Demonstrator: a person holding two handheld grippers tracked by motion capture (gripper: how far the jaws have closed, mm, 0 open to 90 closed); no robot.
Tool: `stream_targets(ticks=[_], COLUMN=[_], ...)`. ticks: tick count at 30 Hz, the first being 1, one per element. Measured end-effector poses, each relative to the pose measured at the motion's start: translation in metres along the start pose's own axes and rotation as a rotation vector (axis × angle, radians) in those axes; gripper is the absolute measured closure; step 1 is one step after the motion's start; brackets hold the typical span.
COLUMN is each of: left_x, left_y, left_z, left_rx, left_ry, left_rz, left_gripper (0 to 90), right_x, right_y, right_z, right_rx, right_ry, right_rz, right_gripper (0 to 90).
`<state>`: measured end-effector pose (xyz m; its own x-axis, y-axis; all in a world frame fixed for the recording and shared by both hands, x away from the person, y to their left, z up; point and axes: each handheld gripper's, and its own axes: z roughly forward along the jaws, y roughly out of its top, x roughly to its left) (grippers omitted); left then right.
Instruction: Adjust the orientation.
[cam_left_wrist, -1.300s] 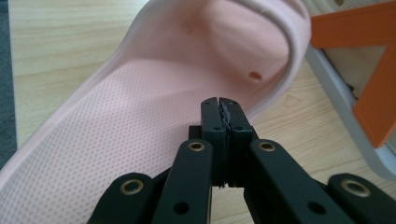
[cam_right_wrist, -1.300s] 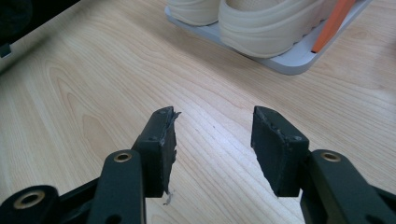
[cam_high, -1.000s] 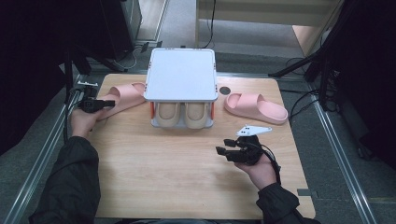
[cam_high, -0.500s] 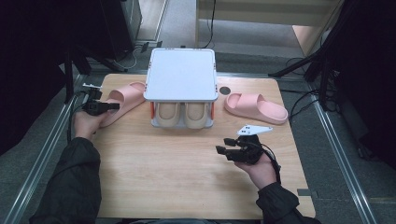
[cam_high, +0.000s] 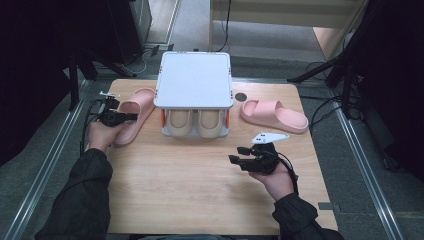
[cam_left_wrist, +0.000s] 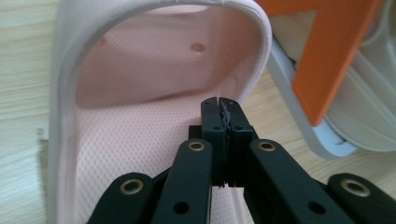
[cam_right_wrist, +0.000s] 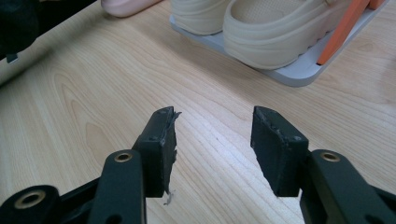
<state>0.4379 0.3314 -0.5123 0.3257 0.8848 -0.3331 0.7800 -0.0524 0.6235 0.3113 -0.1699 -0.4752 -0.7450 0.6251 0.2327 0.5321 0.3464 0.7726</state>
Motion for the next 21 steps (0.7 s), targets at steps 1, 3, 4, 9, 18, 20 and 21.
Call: stream_targets(ticks=[1, 3, 4, 9, 18, 20, 21], left_x=[-0.002, -0.006, -0.008, -0.018, -0.03, -0.032, -0.033], left_y=[0.0, 0.0, 0.0, 0.001, 0.003, 0.004, 0.004], left_z=[0.001, 0.003, 0.005, 0.011, 0.02, 0.021, 0.022], left_rx=[0.001, 0.0, 0.002, 0.002, 0.001, 0.002, 0.011], left_ry=[-0.001, -0.009, -0.015, -0.02, -0.039, -0.049, -0.06], left_rz=[0.001, -0.001, -0.007, -0.004, -0.002, -0.009, -0.013], left_gripper=[89.5, 89.5, 89.5, 89.4, 89.4, 89.3, 89.0], right_x=[0.0, 0.0, 0.0, 0.001, 0.0, 0.0, 0.0], right_y=[0.0, 0.0, 0.0, 0.001, 0.0, 0.0, 0.0], right_z=[0.0, 0.0, 0.0, 0.001, 0.001, 0.001, 0.001], right_rx=[-0.003, -0.002, -0.001, -0.002, 0.007, 0.008, 0.008], right_ry=[-0.001, 0.0, 0.0, 0.005, 0.003, 0.001, 0.002], right_rz=[0.0, 0.001, 0.0, 0.0, 0.01, 0.005, 0.007], right_gripper=[50.8, 50.8, 50.7, 50.6, 50.2, 50.4, 50.8])
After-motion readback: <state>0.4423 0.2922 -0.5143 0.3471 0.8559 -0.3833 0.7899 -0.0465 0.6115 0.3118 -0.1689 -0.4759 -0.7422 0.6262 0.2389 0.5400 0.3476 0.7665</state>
